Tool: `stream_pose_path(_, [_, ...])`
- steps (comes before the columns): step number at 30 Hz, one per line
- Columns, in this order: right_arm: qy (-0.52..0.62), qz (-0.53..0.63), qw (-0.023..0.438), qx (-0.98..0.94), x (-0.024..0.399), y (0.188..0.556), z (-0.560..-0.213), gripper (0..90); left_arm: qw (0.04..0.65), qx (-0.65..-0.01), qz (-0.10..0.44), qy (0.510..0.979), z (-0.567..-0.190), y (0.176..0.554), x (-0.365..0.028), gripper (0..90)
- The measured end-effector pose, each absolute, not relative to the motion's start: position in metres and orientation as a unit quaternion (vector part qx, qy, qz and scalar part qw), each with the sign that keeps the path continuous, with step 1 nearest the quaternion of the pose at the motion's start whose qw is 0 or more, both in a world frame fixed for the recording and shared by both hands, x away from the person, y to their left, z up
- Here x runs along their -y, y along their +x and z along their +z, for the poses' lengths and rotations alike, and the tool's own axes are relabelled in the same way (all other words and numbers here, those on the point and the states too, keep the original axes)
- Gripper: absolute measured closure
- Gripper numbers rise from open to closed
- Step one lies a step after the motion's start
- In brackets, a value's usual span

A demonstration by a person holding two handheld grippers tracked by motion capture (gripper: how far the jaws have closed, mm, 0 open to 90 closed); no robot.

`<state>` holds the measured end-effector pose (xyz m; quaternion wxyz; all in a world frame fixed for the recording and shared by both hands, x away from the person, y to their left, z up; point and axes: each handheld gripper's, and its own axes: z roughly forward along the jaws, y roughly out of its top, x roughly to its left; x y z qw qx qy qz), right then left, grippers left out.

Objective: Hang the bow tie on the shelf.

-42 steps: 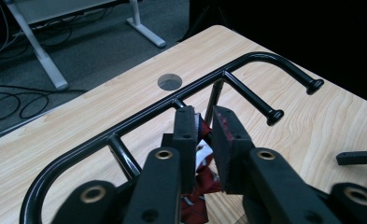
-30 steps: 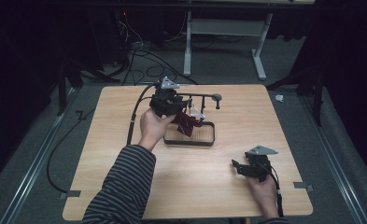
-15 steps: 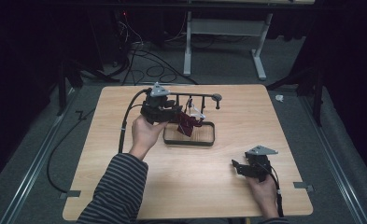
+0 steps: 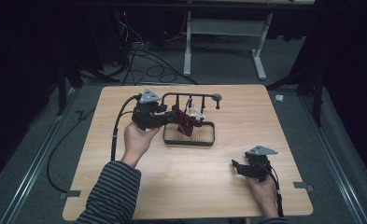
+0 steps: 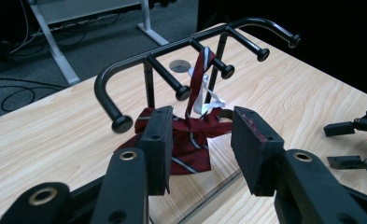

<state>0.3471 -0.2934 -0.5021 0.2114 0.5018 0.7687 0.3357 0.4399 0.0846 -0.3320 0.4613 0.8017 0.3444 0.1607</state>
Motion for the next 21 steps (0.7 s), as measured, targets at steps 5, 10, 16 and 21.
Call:
stream_pose_path(5, [0.502, 0.335, 0.212, -0.769, 0.293, 0.347, -0.502, 32.9, 0.460, -0.347, 0.161, 0.801, -0.334, 0.436, -0.091, 58.6])
stream_pose_path(10, [0.502, 0.335, 0.212, -0.769, 0.293, 0.347, -0.502, 32.8, 0.462, -0.351, 0.161, 0.799, -0.335, 0.432, -0.096, 58.1])
stream_pose_path(16, [0.502, 0.335, 0.212, -0.769, 0.293, 0.347, -0.502, 32.9, 0.463, -0.349, 0.166, 0.798, -0.332, 0.427, -0.101, 58.0])
stream_pose_path(21, [0.501, 0.335, 0.212, -0.769, 0.293, 0.347, -0.502, 32.9, 0.467, -0.349, 0.169, 0.795, -0.331, 0.422, -0.103, 57.8])
